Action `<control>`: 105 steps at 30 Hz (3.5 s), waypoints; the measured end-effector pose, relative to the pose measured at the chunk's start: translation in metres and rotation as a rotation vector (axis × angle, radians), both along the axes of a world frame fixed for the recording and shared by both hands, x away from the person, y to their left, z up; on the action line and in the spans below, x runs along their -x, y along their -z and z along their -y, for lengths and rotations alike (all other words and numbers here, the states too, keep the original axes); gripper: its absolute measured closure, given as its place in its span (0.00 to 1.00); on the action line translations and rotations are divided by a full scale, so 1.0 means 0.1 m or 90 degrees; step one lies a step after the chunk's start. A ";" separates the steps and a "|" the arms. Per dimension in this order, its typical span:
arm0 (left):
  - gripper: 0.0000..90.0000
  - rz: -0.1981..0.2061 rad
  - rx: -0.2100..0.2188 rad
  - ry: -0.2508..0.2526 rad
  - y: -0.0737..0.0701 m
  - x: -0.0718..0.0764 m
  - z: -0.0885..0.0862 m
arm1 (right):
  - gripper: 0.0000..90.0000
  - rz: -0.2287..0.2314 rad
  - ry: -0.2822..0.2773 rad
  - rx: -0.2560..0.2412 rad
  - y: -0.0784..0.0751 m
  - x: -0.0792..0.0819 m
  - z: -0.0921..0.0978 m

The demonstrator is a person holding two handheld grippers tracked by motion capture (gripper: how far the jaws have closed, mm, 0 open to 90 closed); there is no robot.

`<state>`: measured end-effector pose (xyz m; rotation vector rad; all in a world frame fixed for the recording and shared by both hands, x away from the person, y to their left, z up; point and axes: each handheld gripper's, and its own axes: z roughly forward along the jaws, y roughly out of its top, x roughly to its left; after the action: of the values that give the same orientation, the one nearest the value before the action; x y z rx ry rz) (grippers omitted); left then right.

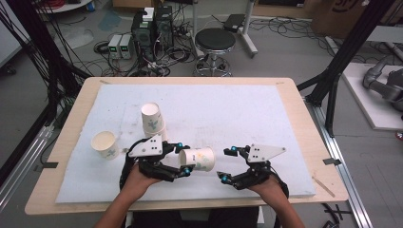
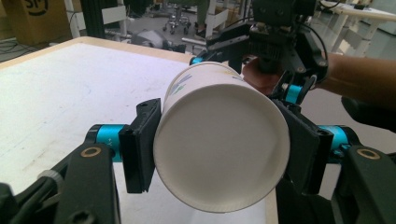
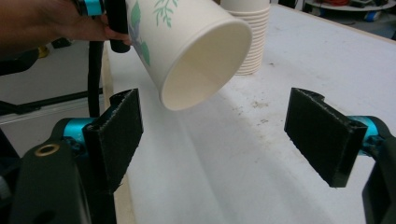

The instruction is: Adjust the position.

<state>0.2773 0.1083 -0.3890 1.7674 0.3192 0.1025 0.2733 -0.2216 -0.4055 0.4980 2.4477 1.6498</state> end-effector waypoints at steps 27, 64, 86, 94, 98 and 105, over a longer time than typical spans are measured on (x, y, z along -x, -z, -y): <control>0.41 -0.004 0.041 0.079 -0.04 0.07 0.13 | 0.22 -0.016 -0.073 -0.020 0.01 0.02 -0.10; 0.15 -0.032 0.061 0.055 0.02 0.06 0.09 | 0.35 -0.016 -0.116 -0.085 -0.06 0.02 -0.02; 0.16 0.005 -0.134 0.057 -0.11 0.04 0.20 | 0.35 0.021 -0.116 0.154 -0.34 -0.08 -0.23; 0.17 0.011 -0.177 0.057 -0.07 0.02 0.25 | 0.35 0.035 -0.127 0.232 -0.44 -0.09 -0.32; 0.18 0.011 -0.184 0.058 -0.06 0.01 0.26 | 0.35 0.037 -0.130 0.263 -0.48 -0.09 -0.37; 0.20 0.006 -0.194 0.062 -0.04 0.00 0.27 | 0.35 0.042 -0.140 0.305 -0.52 -0.11 -0.46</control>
<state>0.2774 0.0815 -0.3849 2.0797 0.2182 0.0941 0.2843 -0.1761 -0.3537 0.1086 2.7938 1.0503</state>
